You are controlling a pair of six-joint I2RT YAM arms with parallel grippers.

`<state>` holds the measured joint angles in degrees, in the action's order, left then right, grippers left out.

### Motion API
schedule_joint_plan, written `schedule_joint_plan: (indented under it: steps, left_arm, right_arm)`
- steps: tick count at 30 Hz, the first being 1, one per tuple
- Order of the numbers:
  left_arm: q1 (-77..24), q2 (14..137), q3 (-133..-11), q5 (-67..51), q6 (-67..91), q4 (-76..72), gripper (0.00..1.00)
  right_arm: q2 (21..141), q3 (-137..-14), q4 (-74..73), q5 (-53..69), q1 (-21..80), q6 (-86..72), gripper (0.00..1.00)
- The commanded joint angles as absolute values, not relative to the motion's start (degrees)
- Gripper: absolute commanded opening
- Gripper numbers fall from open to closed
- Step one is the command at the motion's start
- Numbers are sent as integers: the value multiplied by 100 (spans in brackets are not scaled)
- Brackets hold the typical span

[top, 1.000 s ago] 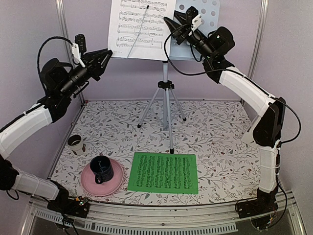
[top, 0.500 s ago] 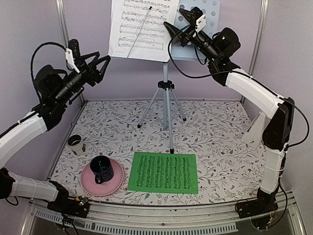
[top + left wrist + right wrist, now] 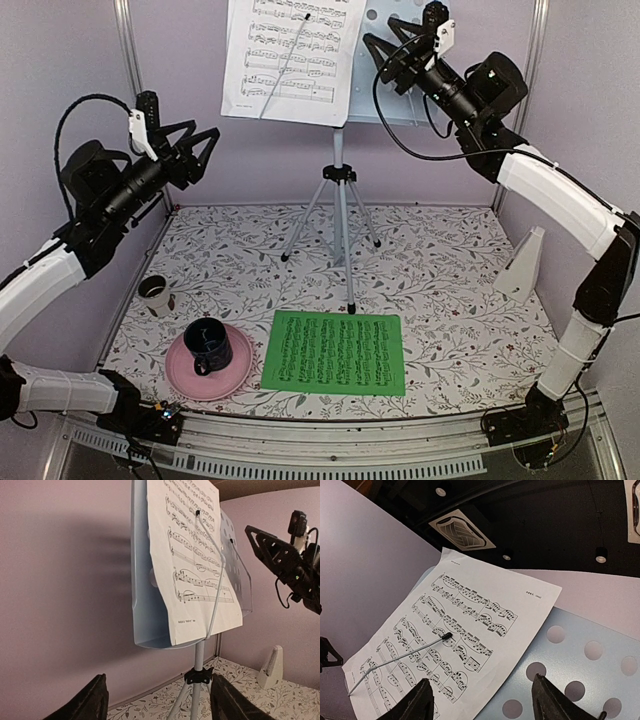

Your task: Set up the instrument practice props

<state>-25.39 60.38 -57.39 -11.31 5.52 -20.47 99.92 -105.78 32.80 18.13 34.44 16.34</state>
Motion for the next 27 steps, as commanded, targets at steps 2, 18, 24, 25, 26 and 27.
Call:
schedule_joint_plan:
  steps: [2, 18, 24, 25, 26, 27]
  left_arm:
    - [-2619, 6063, -6012, -1170, 369, -1862, 70]
    - [-2628, 6148, -6127, -1170, 212, -1964, 69]
    - [-2631, 6109, -6041, -1166, 167, -1998, 69]
    - [-2629, 6101, -6034, -1161, 167, -2005, 69]
    - [-2632, 6098, -6032, -1166, 167, -2014, 69]
    - [-2630, 6085, -6029, -1167, 160, -2029, 69]
  right_arm:
    - [9730, -10467, 2002, 1944, 3428, 180, 57]
    - [9929, -10609, 602, 2446, 3446, -1542, 46]
    - [9986, -10585, 732, 2612, 3451, -1672, 46]
    - [10016, -10595, 734, 2592, 3446, -1681, 46]
    - [10034, -10599, 732, 2561, 3445, -1700, 46]
    - [10050, -10592, 739, 2543, 3445, -1724, 46]
